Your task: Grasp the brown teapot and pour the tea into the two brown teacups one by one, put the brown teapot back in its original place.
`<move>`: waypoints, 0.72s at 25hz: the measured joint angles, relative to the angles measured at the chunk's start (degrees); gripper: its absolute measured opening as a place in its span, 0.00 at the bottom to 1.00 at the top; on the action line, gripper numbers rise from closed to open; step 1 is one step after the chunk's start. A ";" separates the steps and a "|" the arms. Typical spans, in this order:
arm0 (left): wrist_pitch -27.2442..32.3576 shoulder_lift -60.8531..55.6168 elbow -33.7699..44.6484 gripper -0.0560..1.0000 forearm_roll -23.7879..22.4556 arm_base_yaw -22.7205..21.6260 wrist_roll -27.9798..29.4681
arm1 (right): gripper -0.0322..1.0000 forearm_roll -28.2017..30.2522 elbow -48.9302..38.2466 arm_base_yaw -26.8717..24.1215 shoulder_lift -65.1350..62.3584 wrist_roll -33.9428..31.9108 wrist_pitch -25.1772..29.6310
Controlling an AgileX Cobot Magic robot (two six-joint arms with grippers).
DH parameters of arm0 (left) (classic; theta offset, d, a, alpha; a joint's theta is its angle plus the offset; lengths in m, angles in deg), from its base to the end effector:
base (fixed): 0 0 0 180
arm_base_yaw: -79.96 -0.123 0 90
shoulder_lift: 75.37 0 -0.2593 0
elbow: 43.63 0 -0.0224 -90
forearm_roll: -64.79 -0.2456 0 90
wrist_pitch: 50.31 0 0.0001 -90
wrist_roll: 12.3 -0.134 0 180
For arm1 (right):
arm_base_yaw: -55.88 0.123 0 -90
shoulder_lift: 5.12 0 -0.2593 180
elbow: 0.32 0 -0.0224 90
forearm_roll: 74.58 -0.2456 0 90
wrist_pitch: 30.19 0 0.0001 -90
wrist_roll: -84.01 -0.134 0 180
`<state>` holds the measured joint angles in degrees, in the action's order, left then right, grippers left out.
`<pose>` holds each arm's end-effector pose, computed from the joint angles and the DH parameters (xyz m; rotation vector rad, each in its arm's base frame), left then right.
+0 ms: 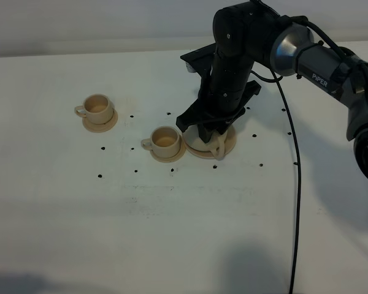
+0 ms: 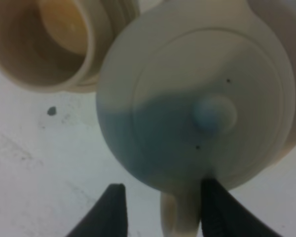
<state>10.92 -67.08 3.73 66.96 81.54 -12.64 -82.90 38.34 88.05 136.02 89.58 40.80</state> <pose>0.0528 -0.0059 0.2569 0.0364 2.0395 -0.0588 0.3813 0.2615 0.1226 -0.9301 2.9079 0.2484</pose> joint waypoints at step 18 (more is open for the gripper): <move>0.00 0.00 0.00 0.52 0.00 0.00 0.00 | 0.36 3.20 -3.40 0.00 -2.34 -1.00 -0.63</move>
<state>10.92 -67.08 3.73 66.96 81.54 -12.64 -79.70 34.94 88.05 133.68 88.58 40.17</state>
